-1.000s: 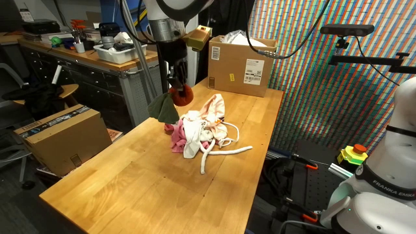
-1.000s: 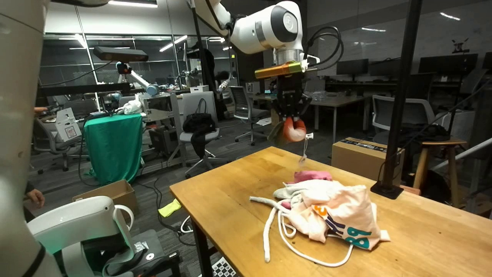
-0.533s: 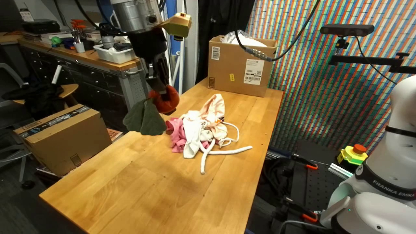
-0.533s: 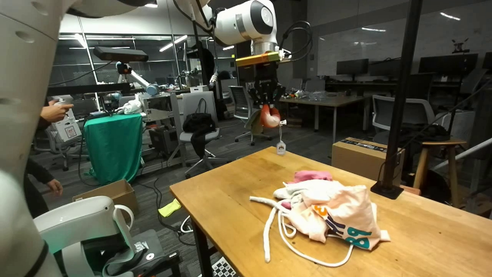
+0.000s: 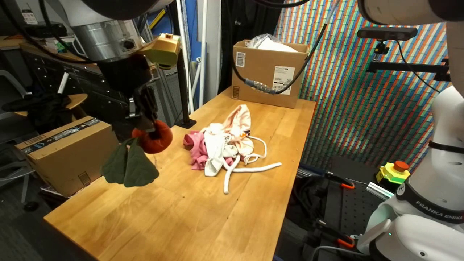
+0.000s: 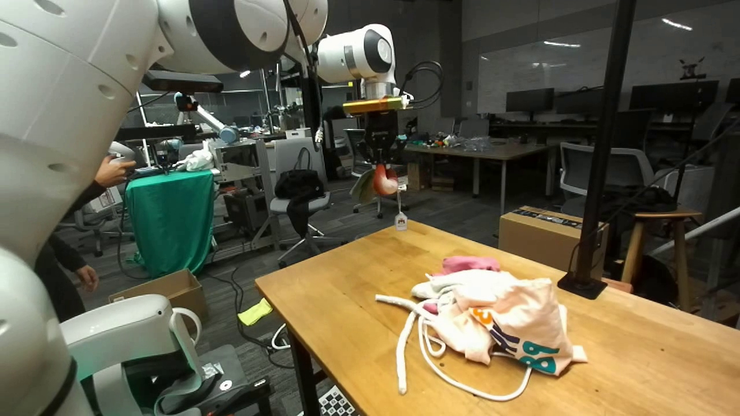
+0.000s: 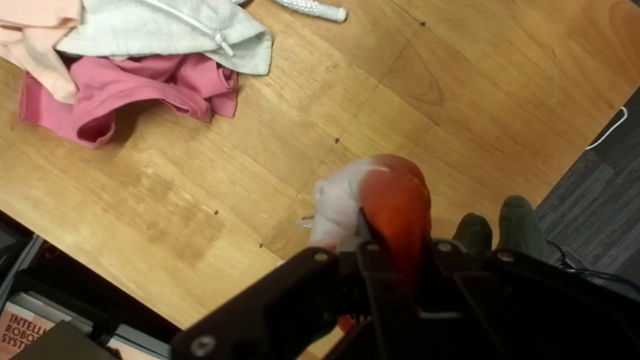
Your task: Separate all the objects on the table
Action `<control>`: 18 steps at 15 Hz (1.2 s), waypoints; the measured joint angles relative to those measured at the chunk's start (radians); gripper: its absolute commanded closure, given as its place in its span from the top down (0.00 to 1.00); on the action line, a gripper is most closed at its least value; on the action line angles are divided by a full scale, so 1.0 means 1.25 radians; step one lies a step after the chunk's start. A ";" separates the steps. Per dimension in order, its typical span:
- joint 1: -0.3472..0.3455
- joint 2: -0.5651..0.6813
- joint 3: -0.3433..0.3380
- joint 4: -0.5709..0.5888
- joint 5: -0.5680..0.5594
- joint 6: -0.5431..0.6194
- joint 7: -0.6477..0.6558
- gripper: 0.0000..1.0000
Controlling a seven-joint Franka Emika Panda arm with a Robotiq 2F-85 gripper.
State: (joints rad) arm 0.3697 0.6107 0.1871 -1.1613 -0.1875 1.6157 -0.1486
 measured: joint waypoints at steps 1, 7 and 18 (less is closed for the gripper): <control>0.007 0.020 0.000 0.023 0.000 -0.003 -0.001 0.08; 0.043 0.143 0.000 0.192 0.000 -0.049 -0.001 0.08; 0.054 0.286 -0.006 0.367 0.014 0.015 0.046 0.08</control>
State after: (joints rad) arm 0.4371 0.9684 0.1797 -0.7025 -0.1694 1.6341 -0.0916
